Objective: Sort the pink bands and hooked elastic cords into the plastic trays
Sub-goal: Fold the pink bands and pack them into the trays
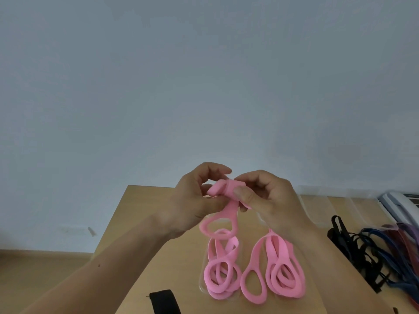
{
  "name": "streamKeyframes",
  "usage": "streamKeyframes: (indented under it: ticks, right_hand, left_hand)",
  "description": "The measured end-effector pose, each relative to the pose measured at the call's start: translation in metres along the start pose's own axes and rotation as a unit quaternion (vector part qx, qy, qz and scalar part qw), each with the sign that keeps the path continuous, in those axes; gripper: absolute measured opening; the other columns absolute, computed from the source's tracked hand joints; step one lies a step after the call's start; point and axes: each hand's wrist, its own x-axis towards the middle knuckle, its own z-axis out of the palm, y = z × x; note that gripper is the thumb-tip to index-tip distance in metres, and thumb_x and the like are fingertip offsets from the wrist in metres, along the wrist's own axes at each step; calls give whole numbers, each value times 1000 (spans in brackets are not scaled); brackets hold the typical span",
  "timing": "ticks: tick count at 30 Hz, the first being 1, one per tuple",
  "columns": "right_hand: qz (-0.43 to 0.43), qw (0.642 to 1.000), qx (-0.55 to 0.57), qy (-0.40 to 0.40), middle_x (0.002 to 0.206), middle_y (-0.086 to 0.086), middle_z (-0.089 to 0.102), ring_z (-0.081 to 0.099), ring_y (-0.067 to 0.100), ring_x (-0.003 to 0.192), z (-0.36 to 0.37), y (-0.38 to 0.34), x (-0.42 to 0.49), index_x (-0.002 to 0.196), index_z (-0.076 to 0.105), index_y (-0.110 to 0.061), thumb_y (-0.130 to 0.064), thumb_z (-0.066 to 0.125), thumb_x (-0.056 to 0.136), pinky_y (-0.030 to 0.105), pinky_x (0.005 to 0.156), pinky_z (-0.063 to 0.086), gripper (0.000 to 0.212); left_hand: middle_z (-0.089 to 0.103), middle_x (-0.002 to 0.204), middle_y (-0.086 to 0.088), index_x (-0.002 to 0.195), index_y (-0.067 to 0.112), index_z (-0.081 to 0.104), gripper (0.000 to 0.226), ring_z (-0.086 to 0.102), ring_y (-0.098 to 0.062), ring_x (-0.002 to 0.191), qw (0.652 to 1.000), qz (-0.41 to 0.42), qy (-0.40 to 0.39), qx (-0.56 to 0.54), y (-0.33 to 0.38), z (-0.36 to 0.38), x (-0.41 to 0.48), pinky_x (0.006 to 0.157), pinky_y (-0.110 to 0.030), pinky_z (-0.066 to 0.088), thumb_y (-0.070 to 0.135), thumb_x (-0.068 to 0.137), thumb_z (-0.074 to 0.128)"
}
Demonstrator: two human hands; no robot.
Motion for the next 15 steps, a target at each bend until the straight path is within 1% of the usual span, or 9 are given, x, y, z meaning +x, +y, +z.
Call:
streamKeyframes:
  ticks: [2,4,5,7,8,11,13,15]
  right_hand:
    - [-22,1000,4,18,85,-1,74,69,14,73,2,1,-3,98,70,-19,-29,76,77,26,69,56,25]
    - [-40,999,-14,24,91,-4,74,70,15,82,4,3,-3,99,69,-26,-24,80,79,28,73,58,22]
    - [-50,998,-30,28,92,-5,73,70,16,84,5,4,-3,100,69,-28,-24,79,79,29,75,58,23]
    - [-73,995,-51,34,95,-4,71,68,20,87,6,5,-3,100,68,-28,-27,77,77,31,77,58,25]
    - [-91,993,-64,33,97,-4,70,67,20,88,6,6,-3,100,67,-28,-27,78,76,32,77,57,26]
    - [-160,981,-112,19,103,-9,63,62,20,92,7,9,-3,101,63,-29,-16,78,77,29,81,52,31]
    - [-179,977,-119,8,106,-9,60,60,20,94,8,12,-2,102,62,-30,-14,77,78,29,84,50,32]
    - [-174,978,-114,-4,109,-9,59,60,20,93,7,13,-2,102,61,-30,-20,76,77,33,84,52,31]
  left_hand:
    - [64,116,-16,113,13,62,46,69,-30,97,1000,-23,10,3,0,-1,0,89,-45,55,5,69,71]
    - [67,111,-20,107,5,63,38,66,-35,103,998,-46,-17,30,1,-3,-1,96,-53,50,9,70,71]
    - [68,107,-19,104,3,64,35,66,-34,101,997,-56,-31,47,2,-5,-1,97,-55,47,12,71,71]
    - [70,99,-12,104,4,64,34,67,-24,94,994,-72,-57,67,5,-6,0,97,-52,47,17,73,70]
    - [72,100,-10,107,4,63,35,69,-23,95,992,-79,-74,60,6,-7,0,96,-51,49,18,75,68]
    - [71,107,-19,115,-1,60,41,70,-35,95,987,-106,-114,-29,10,-9,-1,84,-43,56,26,84,63]
    - [71,103,-22,115,-2,61,40,70,-34,88,987,-107,-101,-65,10,-10,-1,78,-38,56,27,88,63]
    - [71,99,-22,116,-1,60,39,70,-33,83,988,-103,-80,-82,8,-10,-1,75,-38,57,21,84,68]
